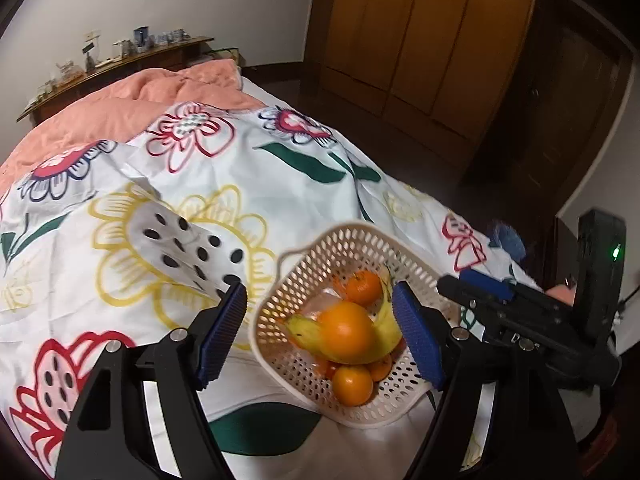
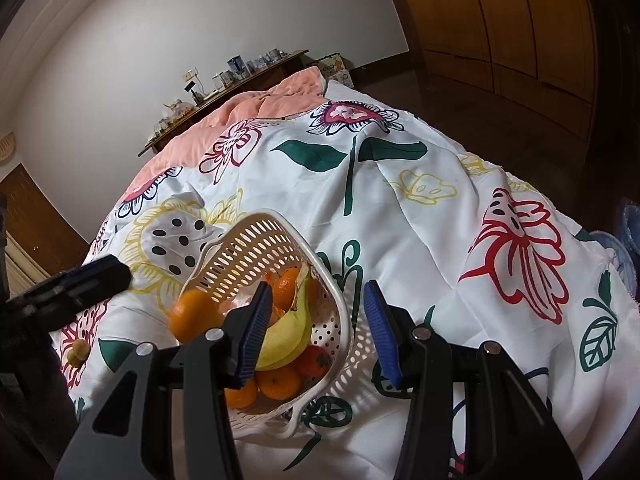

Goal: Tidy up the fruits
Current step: 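Lower the orange into the basket and open the left tool, then move the left tool to a brown kiwi and close on it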

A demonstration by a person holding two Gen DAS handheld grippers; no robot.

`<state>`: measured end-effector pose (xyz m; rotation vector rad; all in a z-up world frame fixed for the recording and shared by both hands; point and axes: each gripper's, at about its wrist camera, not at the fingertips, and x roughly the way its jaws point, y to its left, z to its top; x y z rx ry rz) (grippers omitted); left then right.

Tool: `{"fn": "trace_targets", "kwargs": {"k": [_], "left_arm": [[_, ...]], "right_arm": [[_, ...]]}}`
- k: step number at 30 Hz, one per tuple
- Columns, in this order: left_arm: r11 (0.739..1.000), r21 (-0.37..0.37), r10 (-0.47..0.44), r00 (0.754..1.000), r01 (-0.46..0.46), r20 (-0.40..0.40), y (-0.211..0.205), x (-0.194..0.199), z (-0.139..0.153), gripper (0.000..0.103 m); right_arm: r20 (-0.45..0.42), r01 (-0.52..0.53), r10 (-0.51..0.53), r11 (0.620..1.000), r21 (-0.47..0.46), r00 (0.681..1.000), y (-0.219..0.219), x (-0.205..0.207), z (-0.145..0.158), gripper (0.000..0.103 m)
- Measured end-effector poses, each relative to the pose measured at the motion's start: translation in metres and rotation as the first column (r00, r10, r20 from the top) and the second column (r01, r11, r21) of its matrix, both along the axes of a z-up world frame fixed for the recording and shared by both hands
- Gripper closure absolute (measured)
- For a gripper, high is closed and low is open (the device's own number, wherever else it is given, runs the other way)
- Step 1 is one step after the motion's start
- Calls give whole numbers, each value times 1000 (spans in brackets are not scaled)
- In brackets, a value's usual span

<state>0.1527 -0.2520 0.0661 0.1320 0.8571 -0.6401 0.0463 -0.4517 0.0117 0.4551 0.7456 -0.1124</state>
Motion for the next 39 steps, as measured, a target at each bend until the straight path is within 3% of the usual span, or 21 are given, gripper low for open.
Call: {"fn": "trace_targets", "kwargs": {"k": [8,17,24,29,32,35,39], "left_arm": [[998,-19,63,997,-62,44,20,1,20,27],[996,19,87,994,-88,60,31,-11,16,26],[989,31,142,986,-146,85,48,-23,16,22],[981,80,167,977,-179,136,54,-31,13,21],[978,95,169,972,-186,162,55,-36,14,21],[976,117,158,968,-183,197,56,-44,16,20],[975,139,139,965,-173,223,53,-52,15,17]], "right_arm": [[-3,2,-1,1000,21,1000,0,0,0,55],[16,64,-66,995,79,998,-24,-7,5,55],[19,65,-67,996,61,998,-21,-7,10,55],[8,22,-22,999,-44,1000,5,-3,11,53],[2,0,0,992,-129,1000,23,-1,12,39],[-23,-32,27,978,-206,999,40,1,12,37],[-50,-45,34,971,-234,998,49,1,10,33]]}}
